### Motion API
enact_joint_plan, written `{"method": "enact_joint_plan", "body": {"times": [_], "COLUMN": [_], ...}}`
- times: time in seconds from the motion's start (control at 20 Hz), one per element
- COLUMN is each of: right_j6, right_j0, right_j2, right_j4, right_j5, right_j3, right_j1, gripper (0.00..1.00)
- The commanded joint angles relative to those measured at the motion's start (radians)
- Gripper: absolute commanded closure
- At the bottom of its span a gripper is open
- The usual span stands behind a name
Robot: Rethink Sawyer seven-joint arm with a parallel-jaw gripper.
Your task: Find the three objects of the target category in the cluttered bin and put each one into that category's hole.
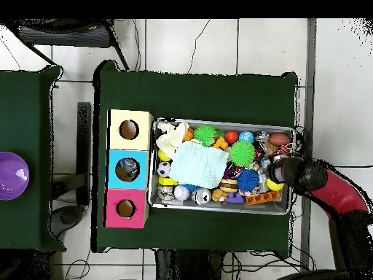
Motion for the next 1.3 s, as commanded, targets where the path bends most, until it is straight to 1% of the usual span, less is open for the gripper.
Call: {"method": "enact_joint_plan", "body": {"times": [0.05, 0.25, 0.45, 0.65, 0.85, 1.05, 1.1, 1.3], "right_j6": [-0.142, -0.138, -0.118, -0.117, -0.112, -0.11, -0.11, -0.123], "right_j0": [-0.029, -0.033, -0.041, -0.053, -0.058, -0.042, -0.039, -0.024], "right_j2": [0.047, 0.049, 0.051, 0.059, 0.064, 0.045, 0.042, 0.031], "right_j4": [-0.086, -0.092, -0.105, -0.109, -0.113, -0.128, -0.134, -0.133], "right_j5": [-0.045, -0.054, -0.128, -0.169, -0.196, -0.194, -0.194, -0.144], "right_j3": [0.139, 0.147, 0.142, 0.128, 0.115, 0.095, 0.091, 0.073], "right_j1": [0.032, 0.036, 0.07, 0.102, 0.136, 0.146, 0.148, 0.15], "gripper": [0.0, 0.0, 0.0, 0.0, 0.0, 0.0, 1.0, 1.0]}}
